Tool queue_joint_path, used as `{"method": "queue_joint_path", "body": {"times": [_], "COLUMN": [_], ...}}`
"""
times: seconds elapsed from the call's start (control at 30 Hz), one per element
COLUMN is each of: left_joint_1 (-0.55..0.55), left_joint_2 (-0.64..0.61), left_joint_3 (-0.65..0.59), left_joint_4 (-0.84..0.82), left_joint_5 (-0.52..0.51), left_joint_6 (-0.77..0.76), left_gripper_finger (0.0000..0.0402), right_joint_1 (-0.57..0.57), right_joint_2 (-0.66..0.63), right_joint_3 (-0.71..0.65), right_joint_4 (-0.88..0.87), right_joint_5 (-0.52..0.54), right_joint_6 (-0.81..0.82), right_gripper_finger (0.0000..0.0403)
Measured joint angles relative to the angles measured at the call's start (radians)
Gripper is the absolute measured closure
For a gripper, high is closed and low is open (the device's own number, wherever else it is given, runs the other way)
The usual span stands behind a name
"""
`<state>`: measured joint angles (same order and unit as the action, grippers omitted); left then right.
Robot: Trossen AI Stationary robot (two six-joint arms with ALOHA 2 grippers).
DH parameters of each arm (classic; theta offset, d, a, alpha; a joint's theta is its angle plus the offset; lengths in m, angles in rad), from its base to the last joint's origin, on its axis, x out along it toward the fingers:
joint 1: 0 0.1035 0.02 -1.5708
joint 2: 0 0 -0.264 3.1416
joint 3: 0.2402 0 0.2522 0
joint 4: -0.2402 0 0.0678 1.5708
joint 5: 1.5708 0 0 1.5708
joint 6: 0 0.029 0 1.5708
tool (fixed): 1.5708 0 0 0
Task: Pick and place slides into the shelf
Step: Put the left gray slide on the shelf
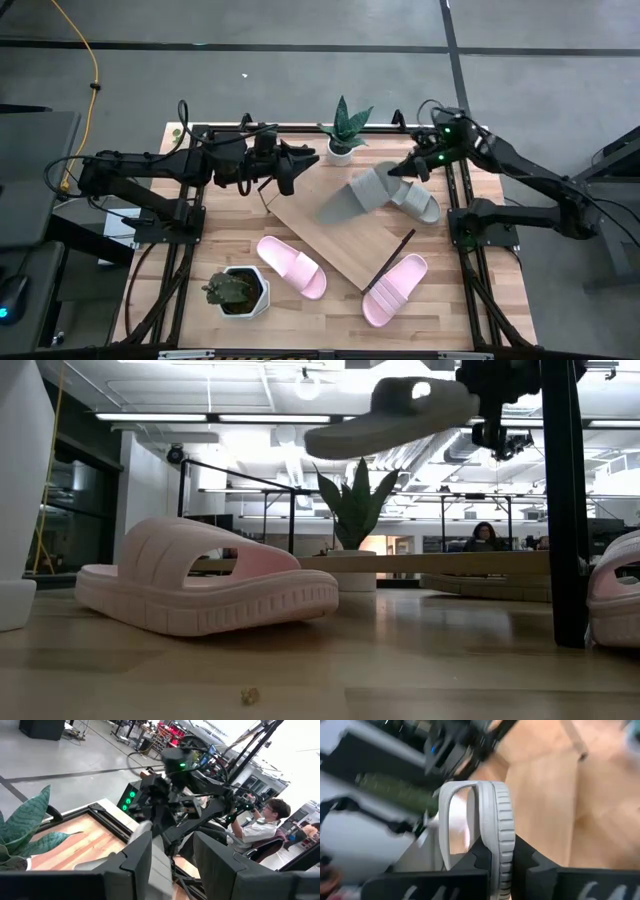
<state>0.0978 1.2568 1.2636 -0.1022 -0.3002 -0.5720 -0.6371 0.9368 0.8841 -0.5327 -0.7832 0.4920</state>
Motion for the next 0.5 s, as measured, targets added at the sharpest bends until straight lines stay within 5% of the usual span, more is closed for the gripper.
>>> {"method": "queue_joint_path", "body": {"times": [0.17,0.5], "left_joint_1": [0.000,0.000], "left_joint_2": [0.000,0.000], "left_joint_3": [0.000,0.000], "left_joint_4": [0.000,-0.004], "left_joint_5": [0.013,0.022], "left_joint_6": [-0.003,-0.005], "left_gripper_finger": [0.0266,0.0266], "right_joint_1": [-0.032,-0.032], "right_joint_2": [0.075,0.161], "right_joint_3": [0.000,0.000], "right_joint_4": [-0.097,-0.218], "right_joint_5": [-0.093,-0.107], "right_joint_6": [-0.100,-0.213], "right_gripper_finger": [0.0398,0.0397]}}
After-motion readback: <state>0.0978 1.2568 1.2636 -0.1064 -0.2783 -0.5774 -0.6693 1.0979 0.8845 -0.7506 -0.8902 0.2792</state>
